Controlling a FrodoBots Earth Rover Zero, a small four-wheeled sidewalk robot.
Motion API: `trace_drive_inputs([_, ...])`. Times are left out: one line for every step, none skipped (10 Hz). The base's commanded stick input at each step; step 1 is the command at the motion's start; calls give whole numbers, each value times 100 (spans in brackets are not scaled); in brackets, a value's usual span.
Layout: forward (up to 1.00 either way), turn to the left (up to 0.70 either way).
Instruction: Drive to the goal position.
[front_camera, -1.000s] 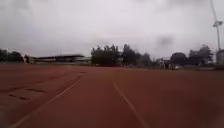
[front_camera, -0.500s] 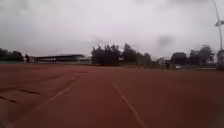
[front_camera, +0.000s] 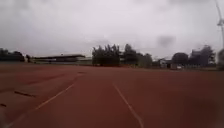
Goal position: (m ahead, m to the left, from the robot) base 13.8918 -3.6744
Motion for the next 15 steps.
trace_drive_inputs([50, 0])
trace_drive_inputs([50, 0])
trace_drive_inputs([50, 0])
trace_drive_inputs([50, 0])
trace_drive_inputs([50, 0])
trace_drive_inputs([50, 0])
trace_drive_inputs([50, 0])
trace_drive_inputs([50, 0])
trace_drive_inputs([50, 0])
trace_drive_inputs([50, 0])
trace_drive_inputs([50, 0])
trace_drive_inputs([50, 0])
trace_drive_inputs([50, 0])
trace_drive_inputs([50, 0])
trace_drive_inputs([50, 0])
